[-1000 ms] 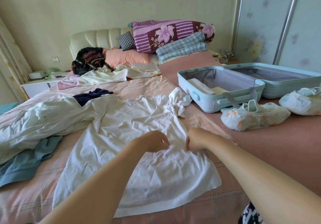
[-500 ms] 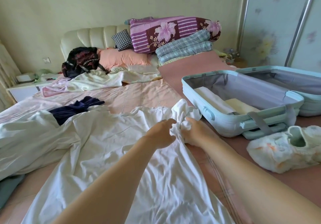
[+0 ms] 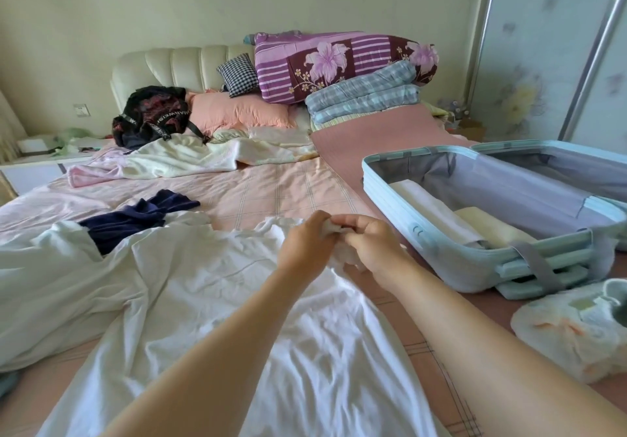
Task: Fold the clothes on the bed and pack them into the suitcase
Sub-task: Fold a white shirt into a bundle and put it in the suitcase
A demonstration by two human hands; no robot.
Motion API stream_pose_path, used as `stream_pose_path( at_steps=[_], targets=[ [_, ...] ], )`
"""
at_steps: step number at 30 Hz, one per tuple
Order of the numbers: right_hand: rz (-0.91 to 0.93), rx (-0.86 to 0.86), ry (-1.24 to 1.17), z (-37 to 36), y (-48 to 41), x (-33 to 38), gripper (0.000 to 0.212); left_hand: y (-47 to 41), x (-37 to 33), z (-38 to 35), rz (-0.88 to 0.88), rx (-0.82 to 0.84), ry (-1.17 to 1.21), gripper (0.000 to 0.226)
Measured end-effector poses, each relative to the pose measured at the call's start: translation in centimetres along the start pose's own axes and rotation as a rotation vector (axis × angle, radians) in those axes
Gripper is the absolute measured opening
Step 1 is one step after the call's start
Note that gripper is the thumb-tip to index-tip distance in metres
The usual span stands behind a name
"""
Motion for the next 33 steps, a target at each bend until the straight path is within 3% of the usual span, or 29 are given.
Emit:
stream_pose_path(
  at_steps=[3,6,8,11,13,15,18,22,24,27,29,31,33],
  targets=[
    [0.044,0.042,0.005,-3.0,-1.2,2.5,0.033,-0.3,2.3,4.8,0.097,-0.052,-0.03,0.005],
    [0.101,0.032,0.222,-4.8,-2.8,3.7,0.035,-0.1,6.4,10.8,0.248,-0.144,-0.112,0.019],
    [0.101,0.039,0.4,-5.6,-3.6,3.3,0.037,0.5,9.6,14.7,0.395,-0.153,-0.296,0.027],
    [0.081,0.052,0.59,-6.2,-3.9,1.8,0.043,2.8,14.6,18.0,0.682,0.039,-0.633,0.052],
    [0.062,0.098,0.687,-6.7,-4.0,0.4,0.046,4.2,17.4,17.9,0.741,0.166,-0.78,0.054],
    [0.038,0.168,0.779,-7.5,-4.3,-1.3,0.043,3.8,18.7,16.5,0.56,0.176,-0.822,0.048],
    [0.034,0.266,0.915,-9.0,-4.2,-3.6,0.037,2.7,18.3,12.9,0.238,0.156,-0.676,0.035],
    [0.15,0.403,1.327,-10.5,-3.2,-6.0,0.044,3.3,20.1,9.3,0.298,0.421,-0.766,0.05],
    [0.164,0.401,1.31,-10.3,-3.0,-6.4,0.05,2.7,20.4,9.8,0.262,0.37,-0.728,0.046],
    [0.202,0.324,1.189,-9.6,-3.0,-5.3,0.05,1.5,19.3,12.7,0.134,0.134,-0.593,0.029],
    [0.246,0.274,1.242,-9.1,-3.0,-4.0,0.047,1.6,18.6,14.7,0.029,0.027,-0.525,0.026],
    [0.283,0.302,1.344,-8.9,-2.7,-3.2,0.041,2.2,18.5,15.5,-0.06,0.056,-0.515,0.03],
    [0.249,0.393,1.46,-8.4,-2.1,-3.3,0.033,3.4,19.1,15.4,-0.009,0.215,-0.506,0.03]
  ],
)
Point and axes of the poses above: each hand's wrist, its own y-axis away from the middle knuckle, its own z-axis out of the back of the hand, x = y × z, the point moved 8 cm from there along -y, towards the middle knuckle, and after that the axes turned 1 degree about z, right-handed, at the moved point
